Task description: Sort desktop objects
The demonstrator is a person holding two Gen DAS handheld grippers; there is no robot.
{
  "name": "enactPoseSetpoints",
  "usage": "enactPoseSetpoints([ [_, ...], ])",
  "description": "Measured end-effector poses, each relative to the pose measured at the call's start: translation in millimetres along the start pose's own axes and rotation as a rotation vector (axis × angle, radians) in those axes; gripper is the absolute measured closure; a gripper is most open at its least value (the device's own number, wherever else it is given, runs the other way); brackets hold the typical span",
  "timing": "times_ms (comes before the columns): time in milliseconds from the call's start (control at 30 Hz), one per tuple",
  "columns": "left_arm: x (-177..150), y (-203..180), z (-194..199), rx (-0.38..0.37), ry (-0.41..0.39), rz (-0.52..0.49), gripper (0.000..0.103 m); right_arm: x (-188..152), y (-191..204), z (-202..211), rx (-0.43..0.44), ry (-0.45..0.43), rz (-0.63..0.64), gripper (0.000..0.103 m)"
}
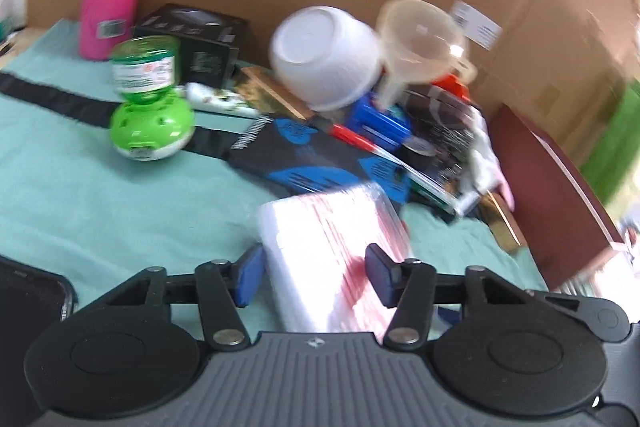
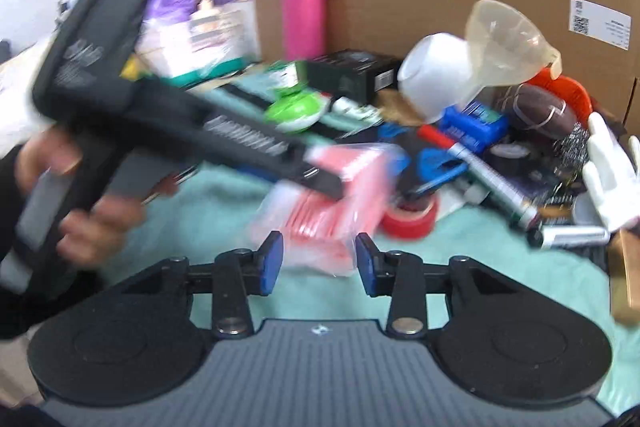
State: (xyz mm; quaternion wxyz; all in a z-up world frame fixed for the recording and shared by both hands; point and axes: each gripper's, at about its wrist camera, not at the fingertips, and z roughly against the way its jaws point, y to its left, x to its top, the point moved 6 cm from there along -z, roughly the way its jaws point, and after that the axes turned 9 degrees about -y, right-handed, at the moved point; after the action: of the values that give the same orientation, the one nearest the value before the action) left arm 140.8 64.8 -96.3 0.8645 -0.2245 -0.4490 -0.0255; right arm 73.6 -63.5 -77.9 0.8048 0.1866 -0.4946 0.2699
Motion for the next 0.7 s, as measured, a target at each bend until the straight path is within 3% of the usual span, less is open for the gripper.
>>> enactPoseSetpoints([
  [100, -4, -5, 1, -0.038, 0.03, -0.018, 0.047, -7, -6, 13, -0.033, 0.002, -0.056, 0.064],
  [133, -4, -4, 0, -0.035, 0.034, -0.011, 0.045, -8, -15, 15, -0.053, -0.005, -0.1, 0.06],
  [167, -3, -1, -1, -0.025, 0.034, 0.001, 0.043, -7, -23, 16, -0.073, -0.008, -0.134, 0.049],
  [233, -3, 5, -2, 0.002, 0.035, 0.019, 0.031, -6, -35, 14, -0.107, 0.001, -0.172, 0.041],
  [300, -3, 8, -2, 0.018, 0.045, 0.014, 0.023, -5, -40, 9, -0.086, -0.005, -0.188, 0.04],
  [500, -7, -2, -8, 0.017, 0.062, -0.051, 0.014, -5, -45, -21, 0.014, 0.009, -0.315, 0.04],
  [533, -7, -4, -10, 0.005, 0.065, -0.057, 0.017, -5, -46, -25, 0.029, 0.008, -0.353, 0.041],
  [600, -6, -8, -13, -0.034, 0.081, -0.038, 0.028, -7, -48, -28, 0.073, 0.006, -0.429, 0.055],
  [700, -5, -12, -11, -0.021, 0.084, -0.036, 0.038, -9, -49, -23, 0.074, -0.001, -0.464, 0.064],
])
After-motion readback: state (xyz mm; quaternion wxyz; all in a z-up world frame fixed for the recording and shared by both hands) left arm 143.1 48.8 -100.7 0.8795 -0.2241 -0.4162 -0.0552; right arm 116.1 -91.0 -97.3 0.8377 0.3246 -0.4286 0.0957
